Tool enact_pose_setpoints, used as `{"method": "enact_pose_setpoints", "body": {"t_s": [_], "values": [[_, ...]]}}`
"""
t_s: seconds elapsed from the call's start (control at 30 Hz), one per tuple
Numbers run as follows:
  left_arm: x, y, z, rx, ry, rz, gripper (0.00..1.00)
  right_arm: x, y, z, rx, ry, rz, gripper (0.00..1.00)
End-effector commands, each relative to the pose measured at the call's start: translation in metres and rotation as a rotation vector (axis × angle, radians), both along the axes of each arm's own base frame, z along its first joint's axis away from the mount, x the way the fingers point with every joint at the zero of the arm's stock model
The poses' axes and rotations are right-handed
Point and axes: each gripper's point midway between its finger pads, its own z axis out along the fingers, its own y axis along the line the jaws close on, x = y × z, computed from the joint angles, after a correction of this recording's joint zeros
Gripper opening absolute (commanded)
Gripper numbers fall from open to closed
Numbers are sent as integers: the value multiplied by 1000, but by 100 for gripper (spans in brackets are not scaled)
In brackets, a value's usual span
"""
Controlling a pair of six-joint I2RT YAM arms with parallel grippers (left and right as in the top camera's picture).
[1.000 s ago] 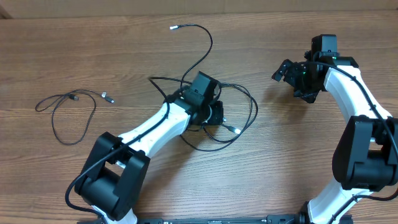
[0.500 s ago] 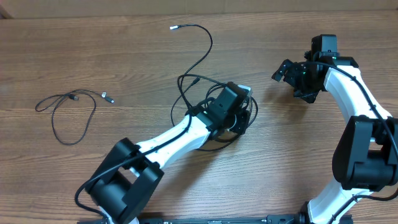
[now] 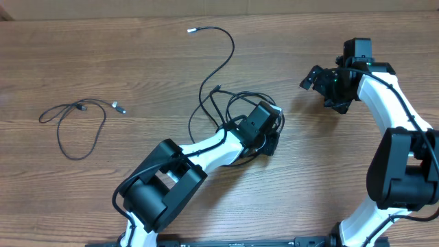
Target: Untangle cables
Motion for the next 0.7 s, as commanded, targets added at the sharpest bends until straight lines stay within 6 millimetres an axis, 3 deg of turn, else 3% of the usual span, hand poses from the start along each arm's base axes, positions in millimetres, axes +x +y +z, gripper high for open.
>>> {"method": "enact_pose_setpoints", "body": {"t_s": [0.0, 0.5, 0.67], "values": [[2, 2, -8, 24, -10, -14, 26, 6, -1, 15, -8, -42, -1, 100], [1, 3, -9, 29, -6, -18, 20, 6, -1, 15, -8, -42, -2, 100], [2, -1, 0, 22, -51, -78, 9, 6, -1, 15, -8, -42, -1, 100]]}}
